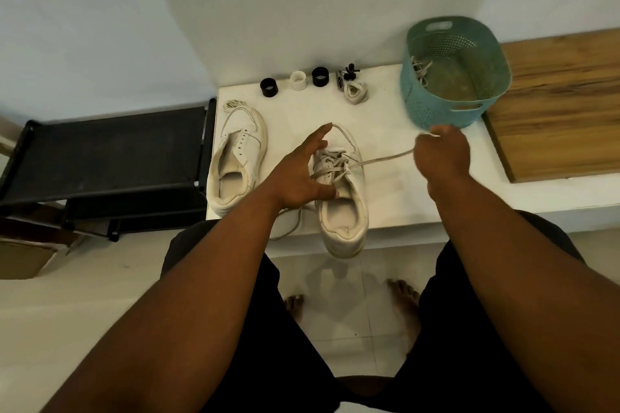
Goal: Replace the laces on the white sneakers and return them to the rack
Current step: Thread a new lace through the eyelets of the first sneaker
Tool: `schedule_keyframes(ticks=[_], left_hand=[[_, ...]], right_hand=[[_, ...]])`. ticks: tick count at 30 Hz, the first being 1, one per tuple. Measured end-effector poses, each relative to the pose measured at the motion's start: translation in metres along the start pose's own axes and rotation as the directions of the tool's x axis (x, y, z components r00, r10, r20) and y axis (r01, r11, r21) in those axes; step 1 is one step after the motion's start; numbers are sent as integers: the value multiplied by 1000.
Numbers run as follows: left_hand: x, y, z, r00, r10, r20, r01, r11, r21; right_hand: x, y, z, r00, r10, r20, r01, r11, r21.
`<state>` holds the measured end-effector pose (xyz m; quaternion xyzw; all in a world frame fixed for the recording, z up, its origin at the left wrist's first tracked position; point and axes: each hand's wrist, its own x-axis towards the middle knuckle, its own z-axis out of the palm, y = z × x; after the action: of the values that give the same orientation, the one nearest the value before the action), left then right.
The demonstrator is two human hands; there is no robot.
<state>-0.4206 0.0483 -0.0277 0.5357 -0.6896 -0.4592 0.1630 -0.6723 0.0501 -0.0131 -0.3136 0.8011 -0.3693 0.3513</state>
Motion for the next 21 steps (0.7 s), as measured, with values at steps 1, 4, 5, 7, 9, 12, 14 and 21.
schedule_keyframes(ticks=[1, 4, 5, 7, 9, 12, 14, 21], left_hand=[[0, -2, 0, 1000, 2, -2, -2, 1000, -12], [1, -5, 3, 1000, 24, -12, -24, 999, -24], [0, -6, 3, 1000, 26, -17, -26, 999, -28], [0, -8, 3, 1000, 18, -23, -19, 999, -35], [-1, -10, 2, 1000, 9, -21, -10, 999, -46], [0, -11, 2, 1000, 3, -9, -3, 998, -65], [0, -12, 2, 1000, 4, -5, -4, 998, -65], [1, -14, 2, 1000, -2, -4, 1, 997, -77]], right_hand=[[-7, 1, 6, 990, -116, 76, 123, 987, -103], [-20, 7, 29, 863, -326, 385, 460, 822, -335], [-24, 8, 34, 828, -335, 449, 519, 762, -388], [-29, 8, 39, 799, -341, 495, 562, 717, -413], [-24, 6, 37, 838, -336, 430, 526, 706, -474], [-8, 4, 18, 934, -304, 188, 354, 708, -612], [-2, 7, 11, 952, -274, 140, 299, 720, -626], [-30, 4, 37, 757, -413, 506, 633, 654, -413]])
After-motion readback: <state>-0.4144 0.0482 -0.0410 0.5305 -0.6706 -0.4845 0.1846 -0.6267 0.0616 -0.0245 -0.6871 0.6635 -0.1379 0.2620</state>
